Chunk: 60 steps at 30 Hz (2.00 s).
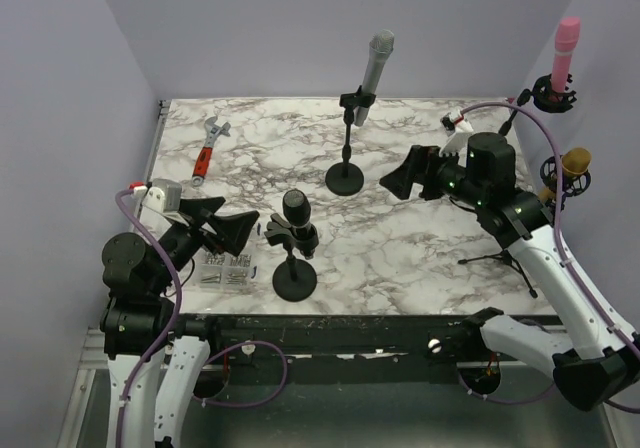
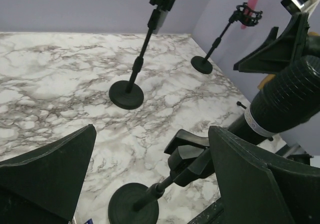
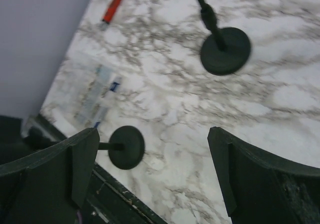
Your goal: Remove the microphone from the stand
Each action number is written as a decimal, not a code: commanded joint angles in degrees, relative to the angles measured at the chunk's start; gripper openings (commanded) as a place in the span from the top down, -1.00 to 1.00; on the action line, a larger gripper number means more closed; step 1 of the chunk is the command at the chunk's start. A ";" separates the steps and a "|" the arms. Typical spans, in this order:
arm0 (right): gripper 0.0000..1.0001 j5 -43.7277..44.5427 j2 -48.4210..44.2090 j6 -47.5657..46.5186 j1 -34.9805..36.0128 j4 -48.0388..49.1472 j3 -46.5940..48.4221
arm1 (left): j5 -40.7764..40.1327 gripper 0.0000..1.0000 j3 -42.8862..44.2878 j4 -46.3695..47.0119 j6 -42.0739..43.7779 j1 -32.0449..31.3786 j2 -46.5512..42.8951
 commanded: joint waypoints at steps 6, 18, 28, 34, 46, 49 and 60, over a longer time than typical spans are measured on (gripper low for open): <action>-1.00 -18.33 -2.72 -2.51 11.32 13.23 0.32 | 13.77 -0.97 -3.15 5.55 2.88 0.26 -2.46; -1.00 7.18 0.63 -5.75 32.91 12.57 6.21 | 14.34 -0.97 -5.90 6.54 3.43 0.25 -1.48; -1.00 47.33 8.34 -10.77 57.64 15.05 11.26 | 12.71 -0.97 -9.50 8.99 5.10 0.27 -1.62; -1.00 70.99 14.48 -13.92 65.68 18.51 14.59 | 12.23 -0.97 -11.08 9.26 4.93 0.21 -2.59; -0.76 79.02 20.90 -19.48 67.19 26.24 18.55 | 11.61 -0.97 -11.24 7.73 4.75 0.22 -4.97; -0.73 78.88 22.57 -21.33 67.17 28.60 18.91 | 11.89 -0.97 -11.07 7.76 4.75 0.18 -4.88; -0.27 79.27 26.11 -26.33 66.93 36.35 17.88 | 13.22 -0.97 -10.37 6.65 5.89 0.21 -6.29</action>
